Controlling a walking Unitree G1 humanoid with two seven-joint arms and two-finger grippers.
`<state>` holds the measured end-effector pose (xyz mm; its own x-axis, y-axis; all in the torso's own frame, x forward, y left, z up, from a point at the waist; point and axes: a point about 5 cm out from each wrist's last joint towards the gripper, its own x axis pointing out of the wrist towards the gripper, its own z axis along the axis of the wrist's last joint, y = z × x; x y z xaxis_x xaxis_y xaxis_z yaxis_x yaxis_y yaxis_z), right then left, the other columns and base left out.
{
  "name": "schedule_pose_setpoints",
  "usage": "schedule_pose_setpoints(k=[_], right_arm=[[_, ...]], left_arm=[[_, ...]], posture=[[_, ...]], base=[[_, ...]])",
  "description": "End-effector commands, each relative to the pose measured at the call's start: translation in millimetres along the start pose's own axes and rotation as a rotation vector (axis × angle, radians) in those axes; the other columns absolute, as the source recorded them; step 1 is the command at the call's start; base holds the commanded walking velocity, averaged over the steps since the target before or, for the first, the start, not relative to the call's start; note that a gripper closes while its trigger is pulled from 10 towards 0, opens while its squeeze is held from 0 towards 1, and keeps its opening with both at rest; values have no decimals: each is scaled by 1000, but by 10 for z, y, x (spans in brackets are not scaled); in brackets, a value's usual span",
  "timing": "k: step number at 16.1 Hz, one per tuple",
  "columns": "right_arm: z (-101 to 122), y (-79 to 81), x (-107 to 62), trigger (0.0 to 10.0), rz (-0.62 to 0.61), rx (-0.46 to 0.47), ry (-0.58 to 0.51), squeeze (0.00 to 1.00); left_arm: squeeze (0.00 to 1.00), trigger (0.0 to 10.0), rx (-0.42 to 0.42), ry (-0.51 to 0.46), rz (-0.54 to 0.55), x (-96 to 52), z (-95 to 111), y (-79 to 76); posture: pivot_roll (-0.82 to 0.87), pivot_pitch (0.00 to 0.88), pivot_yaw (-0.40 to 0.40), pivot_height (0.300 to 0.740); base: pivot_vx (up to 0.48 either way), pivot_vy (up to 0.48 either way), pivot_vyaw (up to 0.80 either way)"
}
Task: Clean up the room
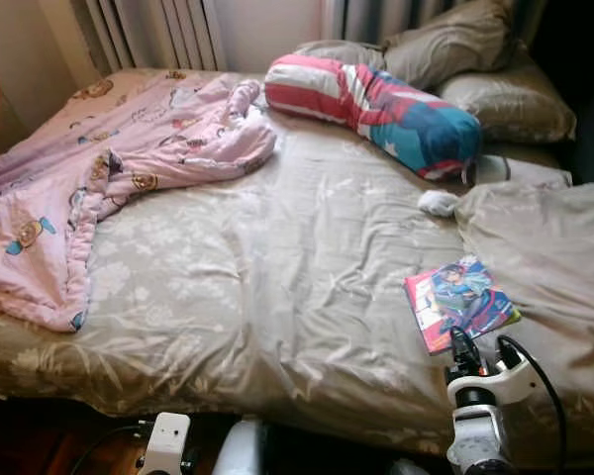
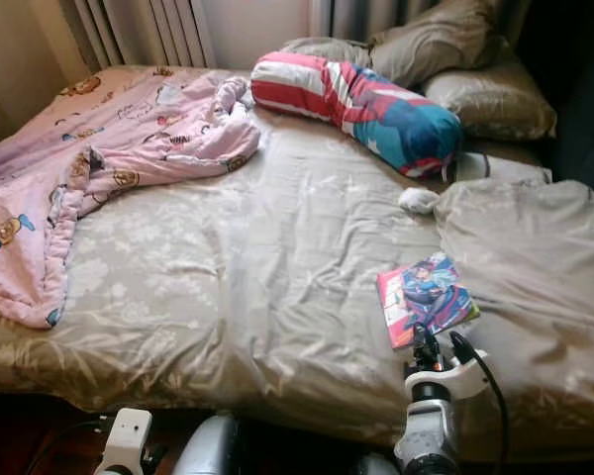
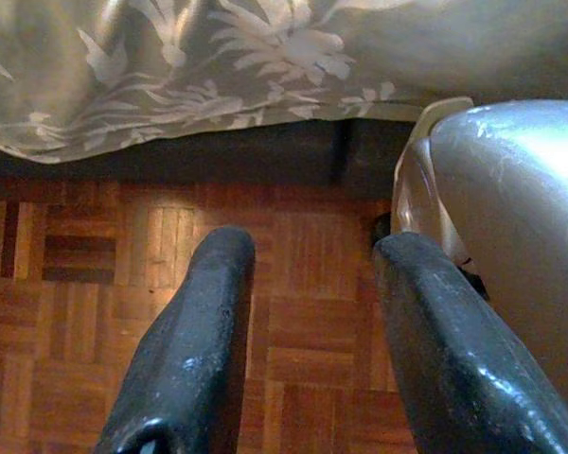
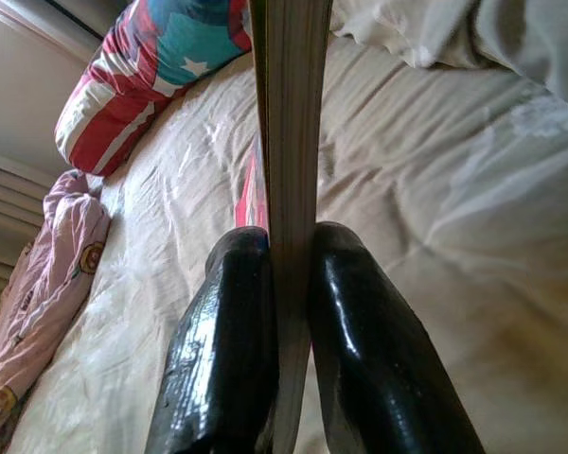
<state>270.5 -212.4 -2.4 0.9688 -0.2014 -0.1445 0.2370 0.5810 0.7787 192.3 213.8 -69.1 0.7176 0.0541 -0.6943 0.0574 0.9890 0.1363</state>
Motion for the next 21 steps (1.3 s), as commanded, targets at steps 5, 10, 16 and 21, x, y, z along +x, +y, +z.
schedule_pose_setpoints(k=[5, 10, 16, 21], right_arm=[[66, 54, 55, 10000, 12, -12, -35, 0], [73, 67, 66, 10000, 15, -7, -41, 0], [75, 196, 191, 10000, 13, 51, -18, 0], [89, 301, 317, 10000, -50, 210, -12, 0]], left_arm=[[0, 10000, -6, 11, 3, -11, -30, 31], [0, 10000, -2, 15, 3, -20, -47, 48], [0, 10000, 47, 29, -5, -45, -100, 81], [0, 10000, 93, 24, 8, -175, -263, 304]], posture=[[87, 89, 31, 636], [89, 94, 35, 636], [100, 140, 63, 636], [200, 215, 117, 636]], base=[[293, 0, 0], [299, 0, 0], [137, 0, 0], [0, 0, 0]])
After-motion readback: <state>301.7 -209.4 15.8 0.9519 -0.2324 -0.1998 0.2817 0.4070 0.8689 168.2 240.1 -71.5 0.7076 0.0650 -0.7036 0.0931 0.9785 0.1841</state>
